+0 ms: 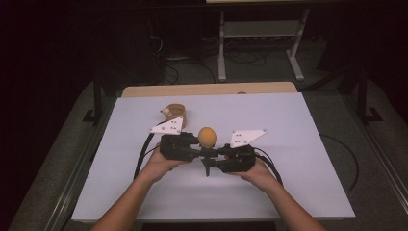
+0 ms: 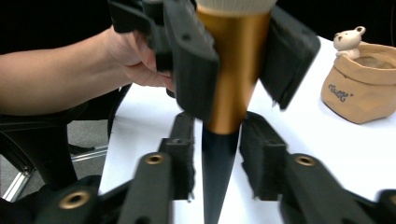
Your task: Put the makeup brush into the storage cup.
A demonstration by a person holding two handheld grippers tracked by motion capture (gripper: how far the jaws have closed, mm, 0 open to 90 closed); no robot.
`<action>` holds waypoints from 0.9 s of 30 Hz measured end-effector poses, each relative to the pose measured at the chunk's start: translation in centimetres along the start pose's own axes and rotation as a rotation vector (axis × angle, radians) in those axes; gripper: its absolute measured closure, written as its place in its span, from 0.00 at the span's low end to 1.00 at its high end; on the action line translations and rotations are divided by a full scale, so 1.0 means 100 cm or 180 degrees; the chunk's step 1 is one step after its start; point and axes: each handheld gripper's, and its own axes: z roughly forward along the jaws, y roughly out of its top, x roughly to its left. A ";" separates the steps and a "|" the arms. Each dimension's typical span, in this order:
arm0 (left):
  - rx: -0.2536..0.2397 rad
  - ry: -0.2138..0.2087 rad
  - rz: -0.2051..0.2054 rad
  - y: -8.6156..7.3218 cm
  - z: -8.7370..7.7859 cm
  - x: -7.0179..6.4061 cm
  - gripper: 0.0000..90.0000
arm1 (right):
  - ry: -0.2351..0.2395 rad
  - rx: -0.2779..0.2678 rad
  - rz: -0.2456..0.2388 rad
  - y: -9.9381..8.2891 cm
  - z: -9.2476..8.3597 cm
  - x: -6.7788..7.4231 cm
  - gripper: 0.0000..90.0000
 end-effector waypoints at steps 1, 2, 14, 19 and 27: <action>-0.0030 0.0019 0.0004 0.000 -0.001 0.000 0.73 | -0.0026 -0.0011 0.0007 0.000 0.000 0.000 0.63; -0.0030 0.0033 -0.0004 0.000 -0.002 0.001 0.73 | -0.0025 -0.0017 0.0019 0.000 -0.001 -0.001 0.61; -0.0120 0.0316 -0.0043 0.003 -0.020 0.007 0.73 | -0.0338 -0.0042 0.0167 -0.003 -0.006 -0.007 0.26; -0.0134 0.0472 -0.0057 0.003 -0.027 0.010 0.73 | -0.0474 -0.0059 0.0196 -0.004 -0.013 -0.010 0.18; -0.0159 0.0631 -0.0108 0.004 -0.038 0.014 0.73 | -0.0700 -0.0108 0.0242 -0.009 -0.026 -0.012 0.15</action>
